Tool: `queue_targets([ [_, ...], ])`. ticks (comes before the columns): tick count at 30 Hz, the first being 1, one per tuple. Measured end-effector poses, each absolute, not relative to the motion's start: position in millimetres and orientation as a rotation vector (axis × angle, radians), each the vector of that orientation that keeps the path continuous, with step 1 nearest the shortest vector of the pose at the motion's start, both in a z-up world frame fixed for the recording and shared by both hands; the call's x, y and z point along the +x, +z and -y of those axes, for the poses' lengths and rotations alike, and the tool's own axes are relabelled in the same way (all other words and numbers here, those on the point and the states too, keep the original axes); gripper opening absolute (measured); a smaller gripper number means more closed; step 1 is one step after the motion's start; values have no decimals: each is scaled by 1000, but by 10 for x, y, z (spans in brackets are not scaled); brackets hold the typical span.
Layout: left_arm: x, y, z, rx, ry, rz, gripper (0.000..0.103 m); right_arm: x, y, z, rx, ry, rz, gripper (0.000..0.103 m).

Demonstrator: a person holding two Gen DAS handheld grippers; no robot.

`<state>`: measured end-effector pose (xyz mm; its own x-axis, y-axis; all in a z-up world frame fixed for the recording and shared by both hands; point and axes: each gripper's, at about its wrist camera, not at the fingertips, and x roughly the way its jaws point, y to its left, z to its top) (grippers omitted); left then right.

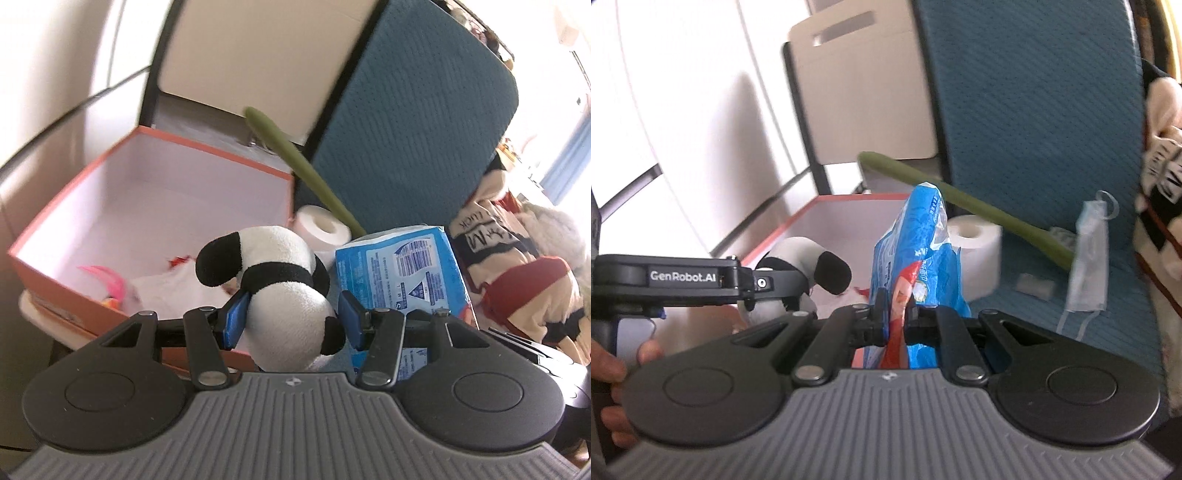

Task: Organize soft objects
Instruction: 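Carry the panda plush with the left tool while the right tool carries the wipe pack to the box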

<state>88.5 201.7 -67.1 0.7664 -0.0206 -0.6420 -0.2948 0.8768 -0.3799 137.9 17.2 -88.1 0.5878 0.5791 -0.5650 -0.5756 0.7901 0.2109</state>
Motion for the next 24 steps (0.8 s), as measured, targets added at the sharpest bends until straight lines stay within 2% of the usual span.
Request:
queue_targets([
  [13, 580, -726, -2725, -521, 276, -700, 59, 1376, -938, -1002, -81, 796, -678, 10],
  [24, 730, -1107, -3361, -557, 325, -763, 59, 1745, -1284, -1574, -138, 782, -740, 11],
])
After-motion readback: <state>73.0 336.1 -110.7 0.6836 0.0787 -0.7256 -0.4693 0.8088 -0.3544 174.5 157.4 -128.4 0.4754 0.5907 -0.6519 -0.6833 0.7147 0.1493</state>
